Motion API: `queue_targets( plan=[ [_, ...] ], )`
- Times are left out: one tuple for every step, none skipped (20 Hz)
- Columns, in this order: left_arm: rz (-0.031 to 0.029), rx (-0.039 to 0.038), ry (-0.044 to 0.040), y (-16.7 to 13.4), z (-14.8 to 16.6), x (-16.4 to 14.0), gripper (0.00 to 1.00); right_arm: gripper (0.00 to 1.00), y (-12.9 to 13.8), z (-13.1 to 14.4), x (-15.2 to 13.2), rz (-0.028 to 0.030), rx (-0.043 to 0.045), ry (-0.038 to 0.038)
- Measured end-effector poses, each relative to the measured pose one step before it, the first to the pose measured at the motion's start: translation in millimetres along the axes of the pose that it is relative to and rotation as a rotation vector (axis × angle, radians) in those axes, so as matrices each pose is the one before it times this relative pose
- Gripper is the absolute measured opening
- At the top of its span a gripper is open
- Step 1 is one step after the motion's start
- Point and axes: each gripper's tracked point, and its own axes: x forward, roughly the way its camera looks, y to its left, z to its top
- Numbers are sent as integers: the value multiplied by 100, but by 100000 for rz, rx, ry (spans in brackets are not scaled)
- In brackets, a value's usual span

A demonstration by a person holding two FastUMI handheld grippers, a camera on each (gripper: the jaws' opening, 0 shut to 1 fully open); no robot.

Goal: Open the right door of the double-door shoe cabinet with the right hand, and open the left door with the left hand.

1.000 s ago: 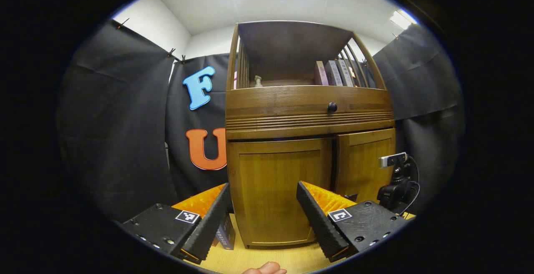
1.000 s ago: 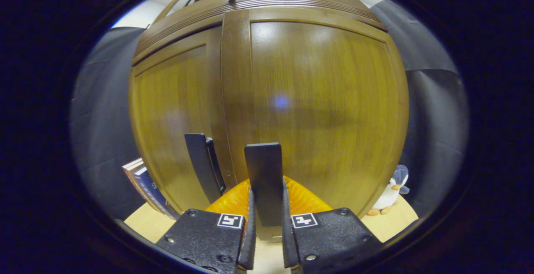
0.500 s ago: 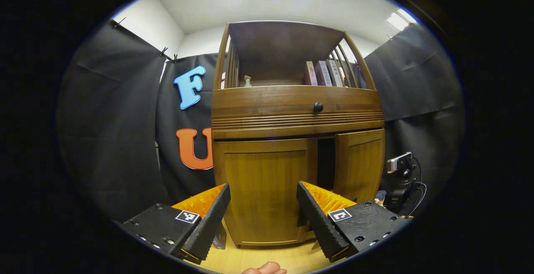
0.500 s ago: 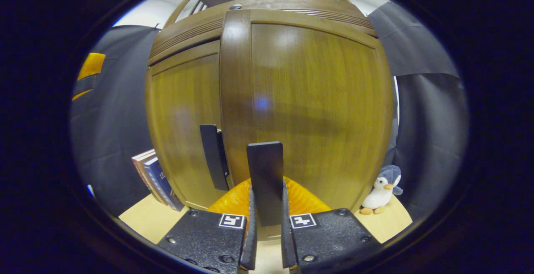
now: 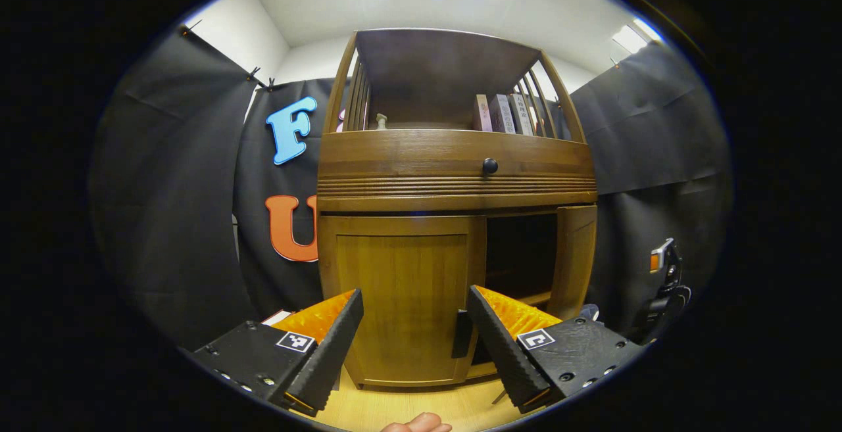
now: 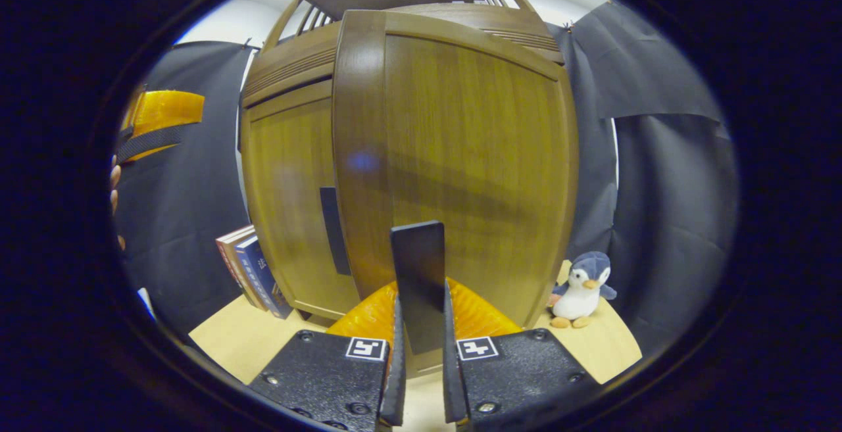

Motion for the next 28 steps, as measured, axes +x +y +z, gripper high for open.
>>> queue_targets(
  plan=[
    [-441, -86, 323, -181, -158, 44, 100, 26, -319, -72, -469, -215, 137, 86],
    [-999, -256, 195, -267, -141, 81, 100, 26, -405, -172, -549, -251, -12, -83],
    [-789, -300, 245, -238, -155, 152, 100, 26, -370, -84, -497, -392, -274, -60],
    [-751, -249, 352, -182, -161, 47, 96, 26, -418, -137, -564, -648, -112, -85],
    [-854, -267, 542, -153, -242, 85, 96, 26, -476, -82, -526, -943, 205, 73],
    [-804, -337, 546, -183, -194, 116, 100, 26, -452, -126, -601, -1090, 137, 203],
    [-732, -519, 774, -302, -214, 254, 100, 26, -468, -22, -525, -1294, -560, 686],
    [-987, -686, 672, -465, -92, 200, 96, 25, -530, -192, -487, -1439, -417, 774],
    [-1154, -446, -26, -530, 103, 72, 96, 24, -590, -52, -489, -1395, 100, 272],
    [-747, 51, -294, -324, 75, 136, 96, 22, -698, -184, -598, -1453, 454, 102],
    [-733, 355, -75, -340, -6, 230, 96, 22, -601, -147, -525, -1459, 252, 16],
    [-1080, 449, 333, -369, -88, 276, 96, 22, -566, -138, -558, -1461, 232, -3],
    [-878, 300, 256, -415, -161, 178, 96, 21, -485, -37, -349, -1149, 209, -66],
    [-1035, 234, 515, -442, -184, 232, 96, 20, -419, -161, -234, -943, 526, 11],
    [-751, -56, 647, -436, -300, 249, 96, 19, -445, -53, -181, -506, 561, 455],
    [-751, -666, 886, -372, -302, 194, 96, 18, -534, -199, -215, -487, 886, 612],
    [-1198, -1018, 804, -496, -302, 157, 96, 18, -394, 29, -289, -774, 1296, 169],
    [-1035, -731, 615, -559, -204, 245, 96, 17, -469, 40, -201, -1171, 904, -217],
    [-599, -312, 558, -394, -142, 258, 96, 17, -579, -74, -228, -1226, 415, -156],
    [-415, 40, 452, -355, -129, 181, 96, 15, -430, -114, -74, -1161, 131, 135],
    [-30, 324, 188, -230, -113, 240, 96, 14, -515, -33, -135, -1022, -33, 376],
    [38, 528, 82, -256, -93, 104, 96, 12, -694, -156, -121, -1211, 239, 195],
    [-227, 387, 45, -210, -16, 230, 96, 11, -673, 199, -103, -1395, 558, -88],
    [-308, 256, 129, -193, -114, 179, 96, 9, -728, 75, -203, -1466, 515, -93],
    [-338, 126, 208, -290, -150, 194, 96, 8, -778, 125, -59, -1617, 656, 114],
    [-332, 48, 147, -192, -189, 219, 96, 7, -607, -46, -39, -1322, 946, 691],
    [-3, 129, 220, -204, -200, 274, 96, 6, -495, 47, 3, -471, 2131, 1546],
    [492, 455, 689, -80, -303, 180, 96, 6, -408, 178, -10, -42, 3099, 1395]
  ],
)
